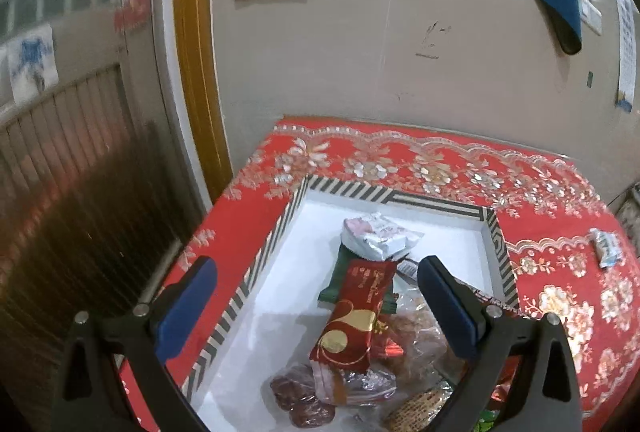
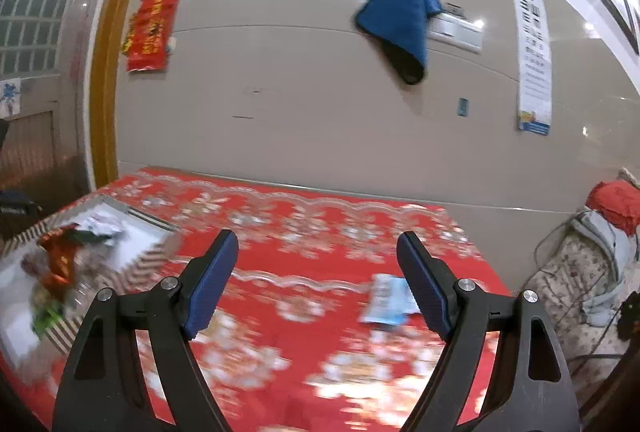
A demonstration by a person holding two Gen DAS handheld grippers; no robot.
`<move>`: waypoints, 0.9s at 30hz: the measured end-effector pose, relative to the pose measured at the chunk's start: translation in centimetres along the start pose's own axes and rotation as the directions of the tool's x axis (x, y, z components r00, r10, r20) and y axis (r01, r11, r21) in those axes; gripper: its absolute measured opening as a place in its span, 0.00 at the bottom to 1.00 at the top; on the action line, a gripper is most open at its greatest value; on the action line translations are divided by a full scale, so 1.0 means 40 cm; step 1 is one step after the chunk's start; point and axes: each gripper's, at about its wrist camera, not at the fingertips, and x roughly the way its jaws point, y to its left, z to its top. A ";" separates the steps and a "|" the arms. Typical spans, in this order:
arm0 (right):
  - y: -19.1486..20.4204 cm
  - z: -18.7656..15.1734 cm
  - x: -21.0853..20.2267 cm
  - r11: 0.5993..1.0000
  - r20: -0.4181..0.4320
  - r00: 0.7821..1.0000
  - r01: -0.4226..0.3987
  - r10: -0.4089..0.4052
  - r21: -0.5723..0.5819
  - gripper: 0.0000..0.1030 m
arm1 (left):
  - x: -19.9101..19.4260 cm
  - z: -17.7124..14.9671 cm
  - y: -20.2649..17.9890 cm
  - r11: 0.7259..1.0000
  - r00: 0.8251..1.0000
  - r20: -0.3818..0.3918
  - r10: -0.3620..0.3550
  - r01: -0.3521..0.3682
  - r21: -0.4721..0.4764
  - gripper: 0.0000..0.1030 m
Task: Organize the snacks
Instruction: 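Move both tools toward the blue-white packet on the table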
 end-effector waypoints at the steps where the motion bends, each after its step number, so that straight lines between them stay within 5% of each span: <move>1: -0.027 -0.002 0.003 1.000 -0.005 1.000 0.006 -0.006 0.013 0.80 | -0.007 0.004 -0.006 1.000 1.000 0.012 -0.015 0.015 -0.010 0.98; 6: -0.220 0.005 0.009 0.978 -0.051 0.994 0.101 -0.093 0.184 0.80 | -0.094 0.043 -0.117 0.983 0.981 0.075 -0.178 0.182 -0.038 0.98; 10: -0.344 0.024 0.015 0.930 -0.058 0.991 0.130 -0.117 0.344 0.80 | -0.182 0.066 -0.307 0.928 0.919 0.129 -0.372 0.367 0.063 0.99; 12: -0.393 0.038 0.034 0.905 -0.060 0.992 0.124 -0.109 0.406 0.80 | -0.188 0.057 -0.419 0.884 0.882 0.090 -0.463 0.452 0.117 1.00; 14: -0.422 0.043 0.066 0.888 -0.062 0.994 0.108 -0.090 0.447 0.80 | -0.174 0.032 -0.530 0.854 0.866 0.023 -0.499 0.487 0.183 1.00; 18: -0.437 -0.002 0.131 0.903 -0.088 0.995 0.089 -0.057 0.419 0.80 | -0.107 -0.037 -0.722 0.806 0.857 -0.127 -0.500 0.514 0.293 1.00; 23: -0.465 -0.074 0.204 0.899 -0.216 0.976 0.127 -0.037 0.419 0.80 | 0.010 -0.063 -0.902 0.802 0.899 -0.209 -0.386 0.439 0.405 1.00; 27: -0.481 -0.100 0.213 0.885 -0.239 0.971 0.111 0.000 0.453 0.80 | 0.097 -0.055 -0.969 0.826 0.886 -0.264 -0.380 0.454 0.334 1.00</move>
